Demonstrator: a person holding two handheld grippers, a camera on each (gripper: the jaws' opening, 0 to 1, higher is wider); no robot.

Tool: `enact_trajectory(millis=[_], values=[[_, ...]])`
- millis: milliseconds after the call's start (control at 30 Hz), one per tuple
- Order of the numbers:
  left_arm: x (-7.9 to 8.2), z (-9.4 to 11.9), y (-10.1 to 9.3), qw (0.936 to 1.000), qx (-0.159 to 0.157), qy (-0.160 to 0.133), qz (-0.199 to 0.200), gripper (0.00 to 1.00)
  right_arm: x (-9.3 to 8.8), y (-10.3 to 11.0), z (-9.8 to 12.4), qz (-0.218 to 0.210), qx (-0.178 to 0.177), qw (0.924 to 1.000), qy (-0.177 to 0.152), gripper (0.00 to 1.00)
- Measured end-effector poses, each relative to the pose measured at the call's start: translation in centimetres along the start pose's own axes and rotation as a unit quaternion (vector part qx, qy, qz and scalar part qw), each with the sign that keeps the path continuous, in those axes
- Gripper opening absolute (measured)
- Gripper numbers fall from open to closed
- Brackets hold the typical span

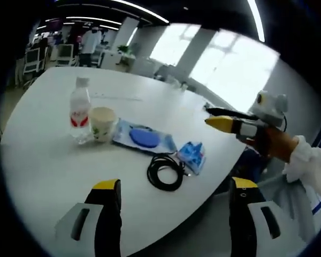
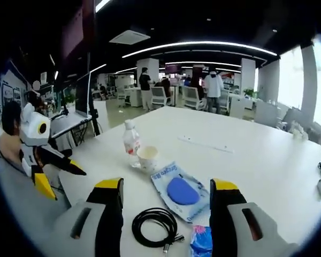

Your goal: Arrange the tabletop items into an orderly group along one side of the table until the central work area is clear of visible clutter.

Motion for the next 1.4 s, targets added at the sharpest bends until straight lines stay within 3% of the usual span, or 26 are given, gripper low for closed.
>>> enact_trajectory(millis=[267, 567, 867, 1033, 1400], values=[[0.1, 0.0, -0.5, 1.0000, -0.006, 0.000, -0.007, 0.78, 0.4, -1.3, 1.0, -0.016, -0.016, 0.9997, -0.005, 0.63], [0.9, 0.5, -0.4, 0.9999, 0.001, -0.016, -0.006, 0.77, 1.0, -3.1, 0.5, -0.003, 0.001, 1.0000, 0.002, 0.63], [1.2, 0.8, 1.2, 0.9992, 0.029, -0.005, -0.026, 0.76, -0.1, -4.9, -0.7, -0.016, 0.021, 0.9996, 0.010, 0.63], [1.5, 0.5, 2.1, 0.9992, 0.037, -0.001, -0.014, 0.76, -1.2, -5.9, -1.3, -0.030, 0.027, 0.9990, 0.017, 0.62], [3.5, -2.1, 4.6, 0.9954, 0.055, 0.028, -0.073, 0.73, -3.2, -6.7, -1.8, -0.061, 0.030, 0.9973, 0.028, 0.61]])
Point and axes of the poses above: the point that each gripper's makers call its tool centre point, and the gripper's own axes: z roughly backward along the fingers, y roughly to its left, x roughly out of its top, the point moved 2 cm from there along z, roughly backward along the fingers, and after that the axes turned 4 degrees about -y, right-handed, at the moved point
